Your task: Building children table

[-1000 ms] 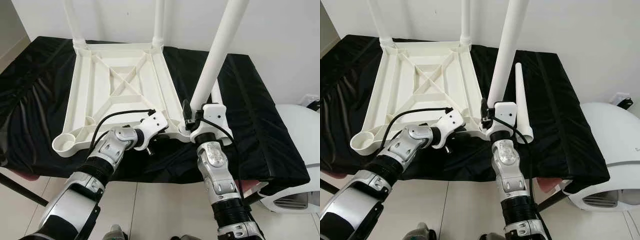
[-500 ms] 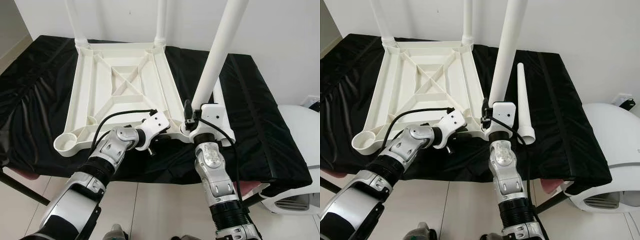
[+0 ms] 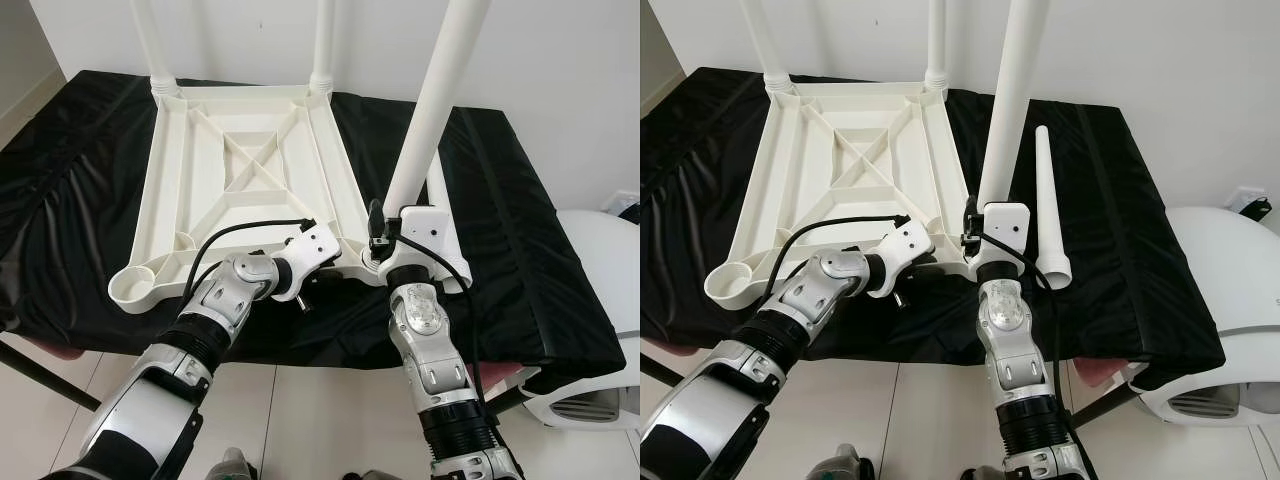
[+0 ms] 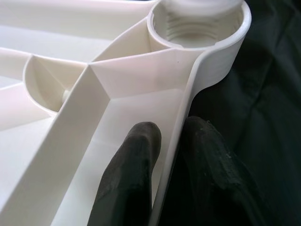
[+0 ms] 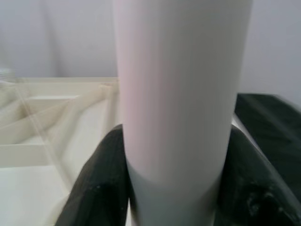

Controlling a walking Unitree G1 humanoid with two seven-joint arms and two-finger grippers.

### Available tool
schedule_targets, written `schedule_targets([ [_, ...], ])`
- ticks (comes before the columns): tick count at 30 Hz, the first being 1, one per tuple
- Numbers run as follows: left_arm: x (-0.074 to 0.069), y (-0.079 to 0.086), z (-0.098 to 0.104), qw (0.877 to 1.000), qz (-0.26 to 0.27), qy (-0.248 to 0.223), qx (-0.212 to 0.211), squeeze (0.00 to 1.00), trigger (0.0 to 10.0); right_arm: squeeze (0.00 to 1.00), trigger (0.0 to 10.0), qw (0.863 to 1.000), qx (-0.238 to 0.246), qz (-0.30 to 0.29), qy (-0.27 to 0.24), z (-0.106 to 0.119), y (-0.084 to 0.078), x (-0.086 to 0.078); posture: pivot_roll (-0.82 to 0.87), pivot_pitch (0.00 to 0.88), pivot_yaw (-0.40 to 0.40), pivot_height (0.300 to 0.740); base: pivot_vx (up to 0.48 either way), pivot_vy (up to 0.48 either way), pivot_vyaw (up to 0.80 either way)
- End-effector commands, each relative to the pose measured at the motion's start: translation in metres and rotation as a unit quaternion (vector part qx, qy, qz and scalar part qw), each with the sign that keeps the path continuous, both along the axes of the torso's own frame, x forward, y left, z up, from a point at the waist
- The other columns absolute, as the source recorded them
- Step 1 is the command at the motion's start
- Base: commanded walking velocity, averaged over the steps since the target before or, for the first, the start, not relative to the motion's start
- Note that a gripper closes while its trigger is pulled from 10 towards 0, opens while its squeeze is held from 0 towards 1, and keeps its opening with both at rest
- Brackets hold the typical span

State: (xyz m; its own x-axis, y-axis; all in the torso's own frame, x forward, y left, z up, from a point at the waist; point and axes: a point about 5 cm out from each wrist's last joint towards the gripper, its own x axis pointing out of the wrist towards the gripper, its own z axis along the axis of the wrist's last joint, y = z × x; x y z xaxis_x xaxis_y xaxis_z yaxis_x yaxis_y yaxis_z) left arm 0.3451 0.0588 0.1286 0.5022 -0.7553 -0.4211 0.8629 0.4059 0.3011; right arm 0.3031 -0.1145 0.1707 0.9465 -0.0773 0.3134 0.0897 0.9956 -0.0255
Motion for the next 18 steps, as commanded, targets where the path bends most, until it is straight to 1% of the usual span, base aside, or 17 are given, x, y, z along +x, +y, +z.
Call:
schedule_targets([
  [1,0.0011,0.0076,0.0004,1.0,0.007,-0.006,0.01,0.0,10.0,0.0,10.0,0.999,0.003,-0.047,0.015,-0.008,-0.0187,-0.0024,0.01,0.026,-0.041,0.74,0.0,0.0,0.0],
  [13,0.0007,0.0067,0.0004,1.0,0.005,-0.006,0.01,0.0,10.0,0.0,10.0,0.999,0.009,-0.045,0.014,-0.0059,-0.0178,-0.0021,0.01,0.022,-0.04,0.74,0.0,0.0,0.0],
  [18,0.0005,0.0066,0.0007,1.0,0.005,-0.006,0.01,0.0,10.0,0.0,10.0,1.0,0.016,-0.025,0.01,-0.0031,-0.0158,-0.0004,0.01,0.022,-0.039,0.74,0.0,0.0,0.0],
])
